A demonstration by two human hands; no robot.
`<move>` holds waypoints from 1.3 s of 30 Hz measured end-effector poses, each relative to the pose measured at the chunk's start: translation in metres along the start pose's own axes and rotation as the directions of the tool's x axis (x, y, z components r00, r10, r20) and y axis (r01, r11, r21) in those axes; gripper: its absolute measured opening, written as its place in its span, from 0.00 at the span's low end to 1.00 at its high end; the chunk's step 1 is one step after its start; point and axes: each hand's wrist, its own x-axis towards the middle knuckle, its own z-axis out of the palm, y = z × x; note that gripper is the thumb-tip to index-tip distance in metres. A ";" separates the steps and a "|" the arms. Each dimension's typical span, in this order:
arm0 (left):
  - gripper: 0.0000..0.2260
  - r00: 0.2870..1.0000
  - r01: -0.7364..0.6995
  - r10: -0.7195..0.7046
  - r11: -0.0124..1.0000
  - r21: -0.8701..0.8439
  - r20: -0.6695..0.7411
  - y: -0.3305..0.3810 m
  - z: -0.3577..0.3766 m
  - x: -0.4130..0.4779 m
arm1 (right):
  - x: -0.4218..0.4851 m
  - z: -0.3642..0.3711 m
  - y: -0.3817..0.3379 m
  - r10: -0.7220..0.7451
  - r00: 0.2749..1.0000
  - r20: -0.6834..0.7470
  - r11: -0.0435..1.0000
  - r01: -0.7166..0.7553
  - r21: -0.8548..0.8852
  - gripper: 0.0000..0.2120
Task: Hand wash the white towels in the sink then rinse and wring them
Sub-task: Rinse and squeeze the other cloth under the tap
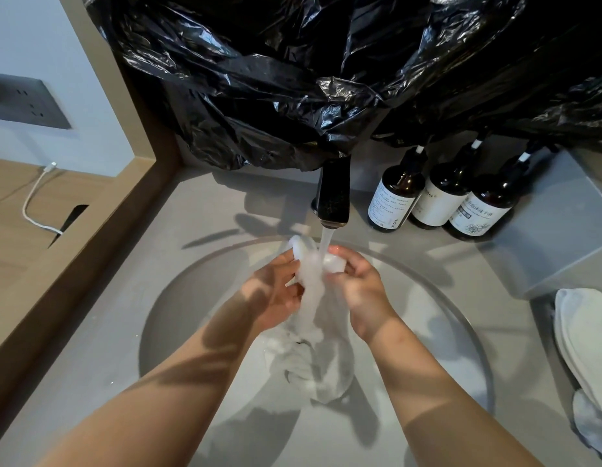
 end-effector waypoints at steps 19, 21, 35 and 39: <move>0.23 0.987 0.157 -0.159 0.987 -0.045 -0.039 0.004 0.015 0.001 | 0.003 0.016 0.001 -0.036 0.994 0.103 0.998 0.041 -0.043 0.20; 0.19 0.997 0.058 -0.064 0.990 -0.125 -0.042 0.008 0.011 0.005 | 0.006 0.011 0.001 -0.056 0.998 -0.034 0.994 0.053 -0.095 0.20; 0.32 0.966 0.258 -0.257 0.966 0.020 -0.023 0.047 -0.004 -0.015 | 0.006 0.003 0.001 0.040 0.983 0.180 0.938 0.026 -0.346 0.21; 0.21 0.944 0.291 -0.287 0.957 -0.001 -0.163 0.033 -0.003 -0.018 | 0.003 0.015 -0.014 -0.107 0.993 0.053 0.971 0.116 -0.208 0.15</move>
